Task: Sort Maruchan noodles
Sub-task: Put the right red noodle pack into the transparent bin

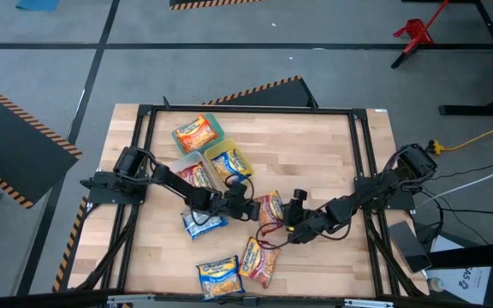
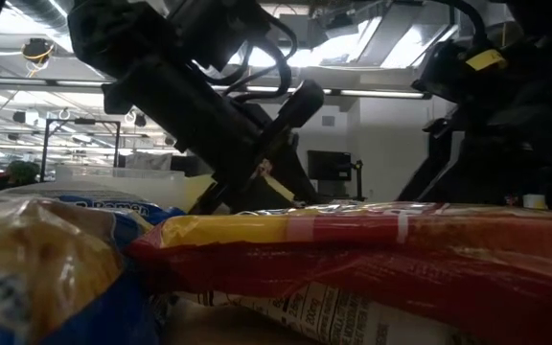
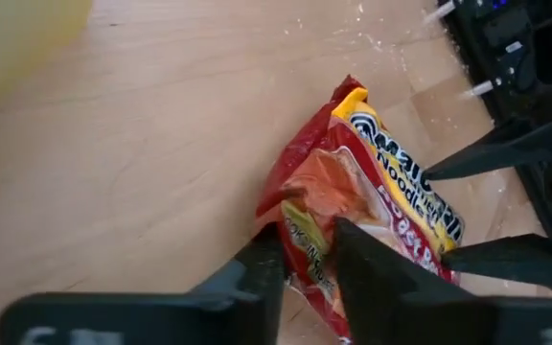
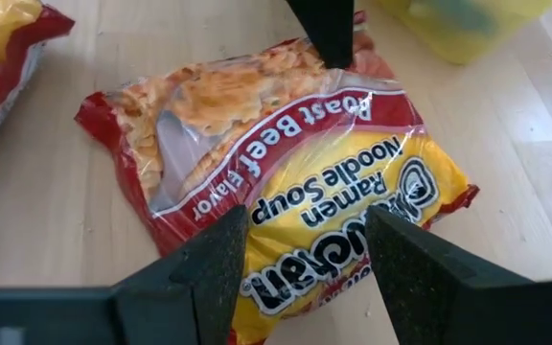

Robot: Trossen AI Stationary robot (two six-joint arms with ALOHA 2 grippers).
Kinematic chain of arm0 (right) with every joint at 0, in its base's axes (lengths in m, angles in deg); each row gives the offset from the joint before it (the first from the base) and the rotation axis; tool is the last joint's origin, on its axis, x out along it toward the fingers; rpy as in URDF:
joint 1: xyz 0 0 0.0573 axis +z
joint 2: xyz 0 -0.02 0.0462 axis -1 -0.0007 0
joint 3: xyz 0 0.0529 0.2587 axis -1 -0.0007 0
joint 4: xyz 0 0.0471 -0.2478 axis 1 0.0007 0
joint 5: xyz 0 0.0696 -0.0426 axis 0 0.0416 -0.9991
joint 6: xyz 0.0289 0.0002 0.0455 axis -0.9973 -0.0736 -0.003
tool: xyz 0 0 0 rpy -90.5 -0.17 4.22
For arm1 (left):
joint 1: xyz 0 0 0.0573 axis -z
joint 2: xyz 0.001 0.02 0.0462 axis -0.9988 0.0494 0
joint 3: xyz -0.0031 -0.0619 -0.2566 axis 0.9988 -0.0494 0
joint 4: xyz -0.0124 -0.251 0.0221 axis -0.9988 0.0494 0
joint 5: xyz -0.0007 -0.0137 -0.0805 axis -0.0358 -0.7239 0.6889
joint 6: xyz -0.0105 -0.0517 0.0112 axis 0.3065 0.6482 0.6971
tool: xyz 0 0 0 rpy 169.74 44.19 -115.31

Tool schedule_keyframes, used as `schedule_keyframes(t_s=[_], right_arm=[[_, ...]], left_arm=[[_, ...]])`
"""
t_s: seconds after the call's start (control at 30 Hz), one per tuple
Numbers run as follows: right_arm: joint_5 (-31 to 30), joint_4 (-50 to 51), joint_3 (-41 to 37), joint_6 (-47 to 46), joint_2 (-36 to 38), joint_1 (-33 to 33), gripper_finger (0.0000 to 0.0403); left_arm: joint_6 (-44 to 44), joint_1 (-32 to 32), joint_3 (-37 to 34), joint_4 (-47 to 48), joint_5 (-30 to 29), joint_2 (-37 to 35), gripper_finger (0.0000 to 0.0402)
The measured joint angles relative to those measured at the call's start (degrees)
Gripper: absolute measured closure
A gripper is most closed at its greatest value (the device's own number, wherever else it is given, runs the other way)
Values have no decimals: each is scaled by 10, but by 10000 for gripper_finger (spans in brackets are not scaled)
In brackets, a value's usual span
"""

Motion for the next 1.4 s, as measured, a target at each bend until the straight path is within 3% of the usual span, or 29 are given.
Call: schedule_keyframes(t_s=[0.2, 0.63, 0.93, 1.27, 1.4], right_arm=[[26, 28, -5, 3, 50, 0, 196], [3, 182, -5, -17, 225, -1, 196], [-20, 216, -4, -19, 256, -1, 196], [-22, 221, -3, -20, 253, -1, 196], [-40, 220, -3, -20, 253, -1, 196]], left_arm=[[-1, 11, 0, -15, 14, -3, 393], [-34, 15, 1, -153, 9, -7, 399], [-78, 32, 1, -276, 6, -17, 400], [-185, 34, 1, -136, 4, -177, 401], [-222, 35, 1, 8, -13, -274, 401]])
